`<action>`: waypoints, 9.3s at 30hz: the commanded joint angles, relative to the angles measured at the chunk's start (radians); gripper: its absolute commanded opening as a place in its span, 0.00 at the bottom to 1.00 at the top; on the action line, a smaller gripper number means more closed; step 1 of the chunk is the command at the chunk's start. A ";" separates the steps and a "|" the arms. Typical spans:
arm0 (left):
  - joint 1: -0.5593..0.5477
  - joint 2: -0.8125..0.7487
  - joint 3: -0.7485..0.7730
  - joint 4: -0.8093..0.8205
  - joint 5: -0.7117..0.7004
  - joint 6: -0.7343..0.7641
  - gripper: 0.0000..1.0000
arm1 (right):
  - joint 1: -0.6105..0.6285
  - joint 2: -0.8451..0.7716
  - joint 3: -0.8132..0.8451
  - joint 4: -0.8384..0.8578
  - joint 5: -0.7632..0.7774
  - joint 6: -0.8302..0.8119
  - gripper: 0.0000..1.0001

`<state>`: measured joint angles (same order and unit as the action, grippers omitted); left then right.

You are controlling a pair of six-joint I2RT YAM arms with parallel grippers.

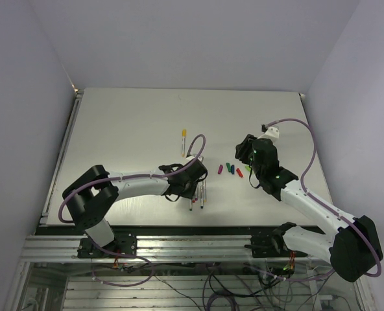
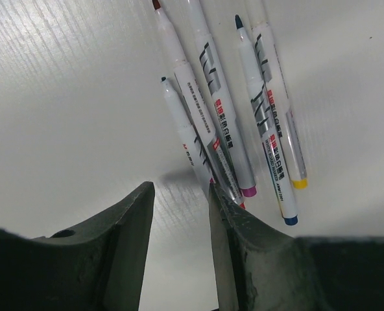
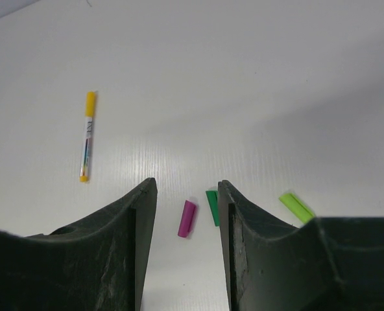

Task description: Insert the pens into the pen caps

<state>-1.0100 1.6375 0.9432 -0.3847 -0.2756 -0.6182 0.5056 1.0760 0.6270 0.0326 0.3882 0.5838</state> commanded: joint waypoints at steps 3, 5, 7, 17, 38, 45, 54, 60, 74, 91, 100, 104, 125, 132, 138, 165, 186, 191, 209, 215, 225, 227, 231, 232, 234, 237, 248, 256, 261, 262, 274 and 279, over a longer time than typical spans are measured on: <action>-0.004 0.023 -0.006 0.024 0.027 -0.008 0.49 | -0.002 -0.017 -0.012 0.000 -0.002 0.005 0.42; -0.004 0.023 -0.010 0.026 0.030 -0.009 0.49 | -0.001 -0.020 -0.012 -0.002 -0.003 0.005 0.42; -0.004 0.024 -0.011 0.029 0.032 -0.009 0.49 | -0.001 -0.022 -0.013 -0.002 -0.004 0.006 0.42; -0.006 0.031 -0.010 0.027 0.036 -0.012 0.49 | -0.002 -0.022 -0.016 0.001 -0.006 0.007 0.41; -0.005 0.071 0.035 -0.142 0.000 -0.029 0.42 | -0.002 -0.019 -0.021 0.004 -0.012 0.015 0.41; -0.006 0.055 0.013 -0.243 0.000 -0.059 0.40 | -0.002 -0.014 -0.023 0.009 -0.021 0.017 0.41; -0.005 0.089 -0.015 -0.233 0.044 -0.065 0.34 | -0.002 -0.018 -0.034 0.011 -0.033 0.031 0.41; -0.005 0.157 -0.018 -0.235 0.063 -0.079 0.07 | -0.002 -0.029 -0.043 -0.016 -0.023 0.037 0.40; 0.015 -0.009 0.043 -0.183 -0.031 -0.035 0.07 | -0.095 0.095 0.064 -0.164 0.010 -0.014 0.36; 0.123 -0.175 0.011 0.099 0.133 -0.016 0.07 | -0.199 0.241 0.142 -0.170 -0.284 -0.142 0.25; 0.188 -0.163 0.000 0.219 0.226 0.011 0.07 | -0.133 0.315 0.174 -0.155 -0.248 -0.175 0.23; 0.194 -0.161 0.005 0.227 0.240 0.038 0.07 | -0.104 0.351 0.188 -0.144 -0.239 -0.171 0.22; 0.217 -0.112 -0.038 0.356 0.456 0.047 0.07 | -0.076 0.410 0.202 -0.146 -0.235 -0.179 0.20; 0.217 -0.099 -0.041 0.360 0.484 0.052 0.07 | -0.060 0.427 0.202 -0.135 -0.262 -0.182 0.19; 0.220 -0.096 -0.049 0.361 0.486 0.051 0.07 | -0.037 0.466 0.215 -0.132 -0.278 -0.188 0.18; 0.232 -0.105 -0.073 0.366 0.486 0.046 0.07 | -0.018 0.514 0.219 -0.115 -0.273 -0.174 0.16; 0.243 -0.079 -0.061 0.367 0.509 0.054 0.07 | -0.018 0.546 0.220 -0.091 -0.169 -0.179 0.20; 0.244 -0.067 -0.054 0.366 0.515 0.055 0.07 | -0.018 0.561 0.222 -0.094 -0.170 -0.188 0.23; 0.253 -0.044 -0.047 0.369 0.529 0.060 0.07 | -0.018 0.603 0.211 -0.088 -0.185 -0.181 0.23; 0.261 -0.031 -0.035 0.365 0.540 0.066 0.07 | -0.018 0.599 0.188 -0.091 -0.183 -0.166 0.23; 0.263 -0.004 -0.010 0.363 0.564 0.073 0.07 | -0.018 0.583 0.158 -0.142 -0.183 -0.157 0.24; 0.264 -0.001 -0.008 0.362 0.567 0.075 0.07 | -0.018 0.583 0.155 -0.159 -0.179 -0.148 0.24; 0.267 0.002 -0.007 0.363 0.571 0.077 0.07 | -0.018 0.584 0.159 -0.188 -0.177 -0.141 0.25; 0.267 0.003 -0.006 0.363 0.572 0.077 0.07 | 0.001 0.588 0.162 -0.195 -0.177 -0.141 0.24; 0.267 0.006 -0.006 0.363 0.573 0.077 0.07 | 0.011 0.599 0.168 -0.207 -0.175 -0.143 0.22; 0.269 0.008 -0.004 0.362 0.575 0.078 0.07 | 0.013 0.620 0.182 -0.233 -0.169 -0.143 0.12; 0.271 0.011 -0.008 0.371 0.578 0.078 0.07 | 0.023 0.670 0.241 -0.333 -0.129 -0.130 0.00; 0.271 0.012 0.013 0.379 0.575 0.101 0.07 | 0.022 0.613 0.327 -0.280 -0.135 -0.135 0.00; 0.271 -0.005 0.009 0.415 0.573 0.103 0.07 | 0.013 0.535 0.357 -0.208 -0.177 -0.126 0.00; 0.272 -0.011 0.006 0.427 0.574 0.101 0.07 | 0.010 0.516 0.355 -0.182 -0.187 -0.121 0.00; 0.269 -0.037 0.042 0.587 0.571 0.036 0.07 | -0.083 0.194 0.154 0.230 -0.366 -0.014 0.00; 0.247 -0.049 0.088 0.593 0.561 0.045 0.07 | -0.091 0.149 0.093 0.365 -0.381 0.053 0.00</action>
<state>-0.7502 1.6306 0.9718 0.1356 0.2779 -0.5694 0.4198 1.2549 0.7712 0.2329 0.0467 0.5636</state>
